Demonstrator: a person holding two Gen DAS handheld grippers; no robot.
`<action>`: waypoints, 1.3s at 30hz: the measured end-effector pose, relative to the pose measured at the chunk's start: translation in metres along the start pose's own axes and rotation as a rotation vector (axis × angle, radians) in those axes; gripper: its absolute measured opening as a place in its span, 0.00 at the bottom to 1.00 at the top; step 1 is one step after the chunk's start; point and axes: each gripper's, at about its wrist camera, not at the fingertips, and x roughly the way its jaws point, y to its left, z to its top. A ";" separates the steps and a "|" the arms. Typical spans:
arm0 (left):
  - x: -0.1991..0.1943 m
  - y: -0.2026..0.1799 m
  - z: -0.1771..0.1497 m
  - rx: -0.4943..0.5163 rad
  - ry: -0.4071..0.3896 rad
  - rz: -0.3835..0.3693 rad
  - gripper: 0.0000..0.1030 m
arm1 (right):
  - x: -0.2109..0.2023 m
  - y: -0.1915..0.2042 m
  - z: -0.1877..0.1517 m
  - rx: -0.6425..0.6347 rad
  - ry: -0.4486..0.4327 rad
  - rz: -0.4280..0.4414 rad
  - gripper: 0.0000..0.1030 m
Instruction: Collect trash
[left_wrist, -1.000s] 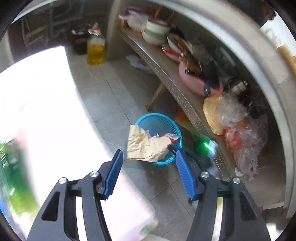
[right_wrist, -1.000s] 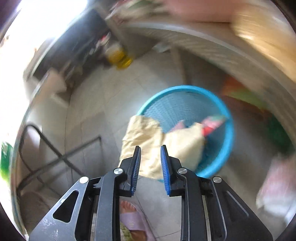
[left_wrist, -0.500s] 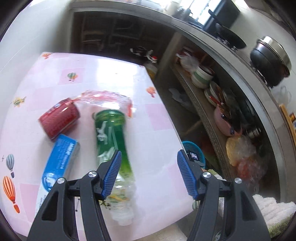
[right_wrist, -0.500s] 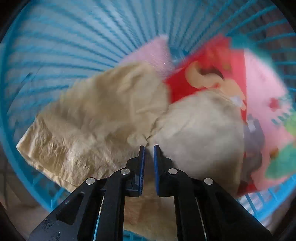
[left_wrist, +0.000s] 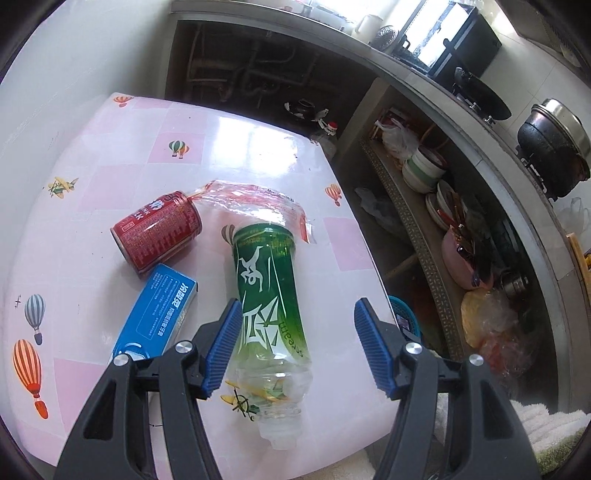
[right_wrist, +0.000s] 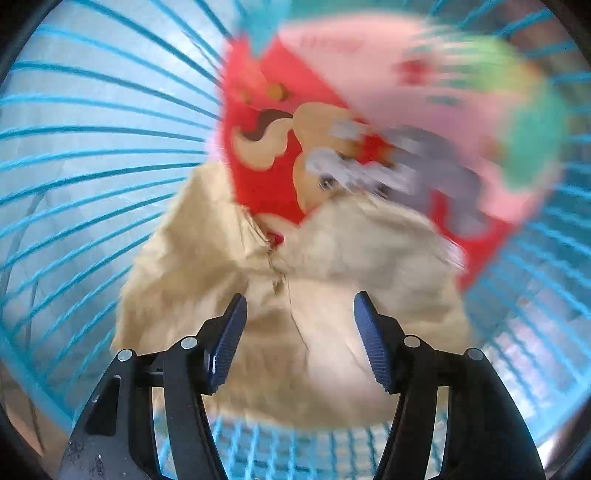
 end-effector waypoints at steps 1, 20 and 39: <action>-0.002 0.001 -0.001 -0.002 -0.006 -0.003 0.59 | -0.011 -0.001 -0.007 -0.015 -0.024 0.002 0.63; -0.066 0.055 -0.076 -0.088 -0.147 0.072 0.63 | -0.263 0.047 -0.236 -0.229 -0.689 0.323 0.75; -0.076 0.124 -0.138 -0.173 -0.214 0.204 0.64 | -0.297 0.311 -0.314 -0.671 -0.547 0.581 0.84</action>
